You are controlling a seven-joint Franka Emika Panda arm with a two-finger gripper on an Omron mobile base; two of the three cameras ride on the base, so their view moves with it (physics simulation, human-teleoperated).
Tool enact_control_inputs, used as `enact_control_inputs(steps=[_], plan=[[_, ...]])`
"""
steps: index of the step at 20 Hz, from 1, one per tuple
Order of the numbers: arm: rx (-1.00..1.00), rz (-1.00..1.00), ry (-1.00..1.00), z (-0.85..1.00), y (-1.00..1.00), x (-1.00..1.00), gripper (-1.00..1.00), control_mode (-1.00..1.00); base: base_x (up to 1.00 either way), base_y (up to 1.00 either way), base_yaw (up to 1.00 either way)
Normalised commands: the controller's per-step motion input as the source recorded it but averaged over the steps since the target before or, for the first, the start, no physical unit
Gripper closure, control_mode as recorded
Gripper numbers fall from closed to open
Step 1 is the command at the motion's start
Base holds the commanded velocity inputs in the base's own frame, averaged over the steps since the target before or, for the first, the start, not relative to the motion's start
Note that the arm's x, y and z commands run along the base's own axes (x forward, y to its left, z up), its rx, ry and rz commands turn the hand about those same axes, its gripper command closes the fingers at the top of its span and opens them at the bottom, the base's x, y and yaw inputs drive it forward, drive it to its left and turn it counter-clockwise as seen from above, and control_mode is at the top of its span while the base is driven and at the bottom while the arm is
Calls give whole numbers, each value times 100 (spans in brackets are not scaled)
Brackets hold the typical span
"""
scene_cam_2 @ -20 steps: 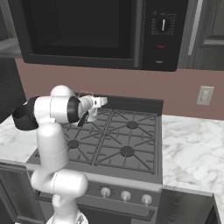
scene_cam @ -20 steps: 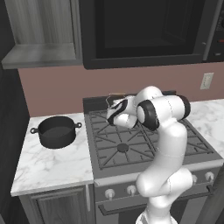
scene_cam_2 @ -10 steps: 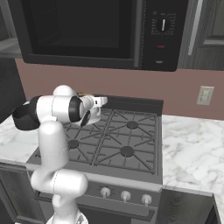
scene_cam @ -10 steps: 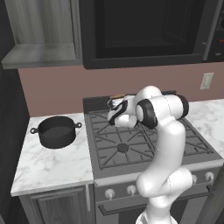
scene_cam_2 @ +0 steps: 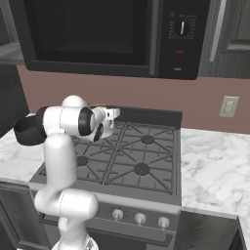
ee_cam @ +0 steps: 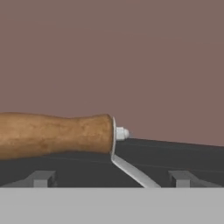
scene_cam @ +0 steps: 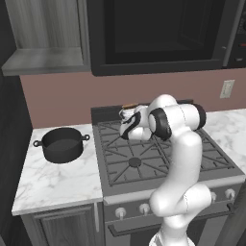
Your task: Pick the kettle from the cabinet and place it on a stove burner. Then pick the pot from the counter and place it on another stove burner. Finally, turn both burners on.
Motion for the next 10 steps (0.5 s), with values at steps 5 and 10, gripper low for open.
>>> enact_control_inputs(steps=[5,10], plan=[[0,0,-11,-51,17,0,-100,-100,0,0,0],[-1,0,-7,-49,14,0,-100,-100,0,0,0]])
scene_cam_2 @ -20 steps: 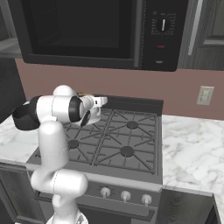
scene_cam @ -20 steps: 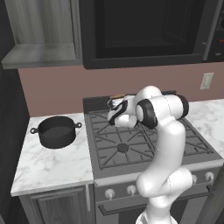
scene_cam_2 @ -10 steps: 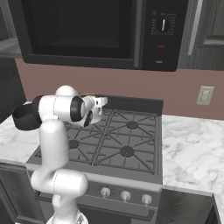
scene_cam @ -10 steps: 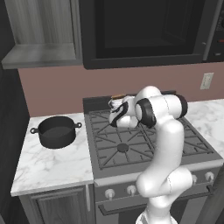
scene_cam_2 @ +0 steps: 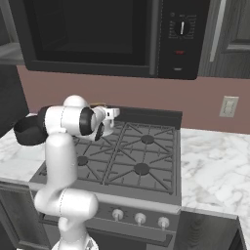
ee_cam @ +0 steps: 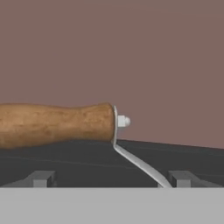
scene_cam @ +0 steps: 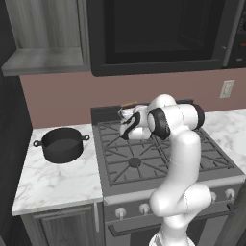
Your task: Pick the kettle from the cabinet and place it on a stove burner. Then pick the pot from the counter and place it on another stove burner. Finally, turn both burners on.
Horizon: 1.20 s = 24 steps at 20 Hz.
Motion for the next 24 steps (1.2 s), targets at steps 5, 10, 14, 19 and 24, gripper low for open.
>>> enact_control_inputs(steps=[5,10,14,19,24], plan=[[0,0,-9,-22,0,-17,-100,-100,0,0,0],[0,0,-14,-14,-2,-35,-100,-100,0,0,0],[0,0,-16,-11,-4,-33,-100,-100,0,0,0],[0,0,-15,-19,-1,-27,-100,-100,0,0,0],[0,0,-11,-36,0,-17,-100,-100,0,0,0]])
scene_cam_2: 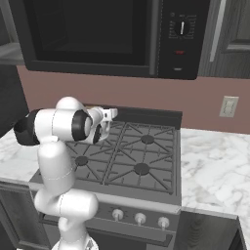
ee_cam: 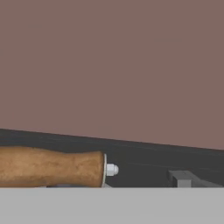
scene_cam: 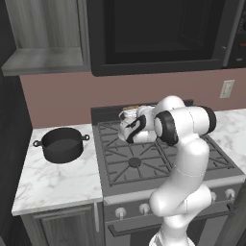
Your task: Pick the kettle from the cabinet and place it on a stove burner. Then pick the pot from the counter and place it on another stove burner. Finally, turn both burners on.
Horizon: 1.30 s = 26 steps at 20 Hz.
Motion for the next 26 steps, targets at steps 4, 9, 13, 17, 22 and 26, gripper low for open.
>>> enact_control_inputs(steps=[4,9,13,17,22,26], plan=[[0,0,-5,-37,0,0,-100,-100,0,0,0],[0,0,-9,-24,0,3,-100,-100,0,0,0],[0,0,-12,-20,3,2,-100,-100,0,0,0],[0,0,-12,-21,6,5,-100,-100,0,0,0],[0,0,-11,-24,9,11,-100,-100,0,0,0],[0,0,-11,-25,7,7,-100,-100,0,0,0]])
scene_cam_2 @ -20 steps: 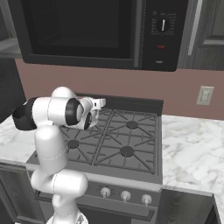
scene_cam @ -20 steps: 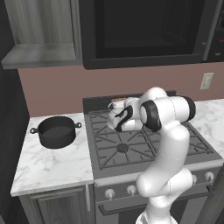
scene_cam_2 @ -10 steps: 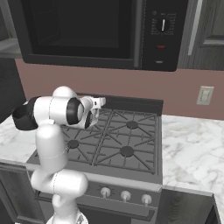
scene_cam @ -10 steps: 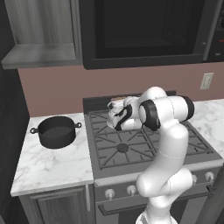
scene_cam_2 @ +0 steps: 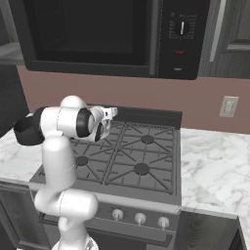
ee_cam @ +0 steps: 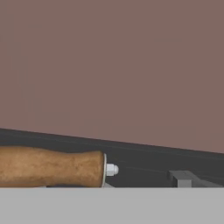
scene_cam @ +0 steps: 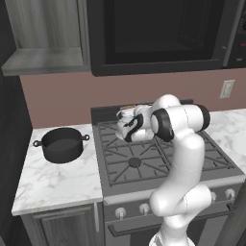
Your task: Pick the kettle from the cabinet and place it on a stove burner. Then pick the pot from the counter and place it on another stove burner. Finally, turn both burners on.
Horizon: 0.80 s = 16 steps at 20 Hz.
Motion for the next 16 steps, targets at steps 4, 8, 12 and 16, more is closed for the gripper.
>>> enact_control_inputs(steps=[4,8,12,16], plan=[[0,0,-9,-29,4,3,-100,-100,0,0,0],[0,0,-7,-41,0,0,-100,-100,0,0,0],[0,0,-5,-39,0,0,-100,-100,0,0,0],[-1,0,-1,-12,0,0,-100,-100,0,0,0]])
